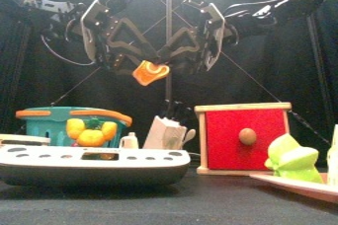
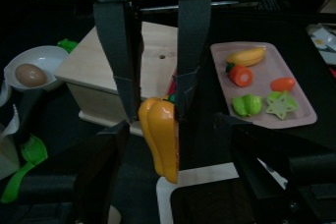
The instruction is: Place squash half on plate
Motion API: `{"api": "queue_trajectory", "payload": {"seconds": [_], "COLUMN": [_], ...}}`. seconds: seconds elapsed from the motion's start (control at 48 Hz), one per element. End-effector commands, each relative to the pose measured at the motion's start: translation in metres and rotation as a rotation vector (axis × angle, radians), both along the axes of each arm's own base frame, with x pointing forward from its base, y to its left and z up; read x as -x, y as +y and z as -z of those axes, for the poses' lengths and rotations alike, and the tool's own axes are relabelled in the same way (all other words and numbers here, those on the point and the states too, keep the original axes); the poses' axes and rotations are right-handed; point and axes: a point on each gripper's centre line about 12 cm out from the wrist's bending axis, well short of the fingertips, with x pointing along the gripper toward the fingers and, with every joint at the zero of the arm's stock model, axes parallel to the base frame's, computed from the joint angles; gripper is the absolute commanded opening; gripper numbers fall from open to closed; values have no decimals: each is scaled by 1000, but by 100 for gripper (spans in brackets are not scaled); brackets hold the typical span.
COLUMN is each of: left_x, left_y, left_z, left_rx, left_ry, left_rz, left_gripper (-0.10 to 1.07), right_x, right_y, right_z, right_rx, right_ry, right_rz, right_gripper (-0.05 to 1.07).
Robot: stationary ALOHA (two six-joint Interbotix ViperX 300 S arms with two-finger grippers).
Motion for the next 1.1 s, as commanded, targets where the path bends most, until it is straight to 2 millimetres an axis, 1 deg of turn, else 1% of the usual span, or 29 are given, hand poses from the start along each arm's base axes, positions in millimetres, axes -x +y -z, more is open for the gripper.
{"api": "queue_trajectory", "payload": {"seconds": [0.0,0.083,0.146,0.292,0.417,0.5,0.583,0.75,0.833,0.958,1.083], "left_x": [2,9,15,24,27,28,28,28,28,28,28], "left_y": [1,-2,-4,-8,-9,-11,-13,-13,-13,-13,-13], "left_z": [-7,-7,-6,-1,3,4,5,6,7,8,8], "left_rx": [4,8,9,8,7,7,5,6,6,5,5], "left_ry": [-39,-40,-35,-21,-12,-9,-6,-1,2,3,3], "left_rz": [-13,-5,2,16,20,28,35,34,34,34,34], "left_gripper": [101,101,101,101,101,101,101,101,101,101,101], "right_x": [4,13,23,46,67,83,103,132,143,159,162], "right_y": [1,8,21,48,65,76,86,87,87,86,86], "right_z": [-14,-15,-14,-23,-25,-17,-3,26,36,45,42], "right_rx": [2,-10,-31,-108,-200,-269,-339,-442,-468,-489,-497], "right_ry": [-12,39,100,177,232,301,392,526,572,626,602], "right_rz": [19,52,76,95,109,120,134,194,214,236,228], "right_gripper": [63,63,63,63,63,63,63,63,63,63,63]}}
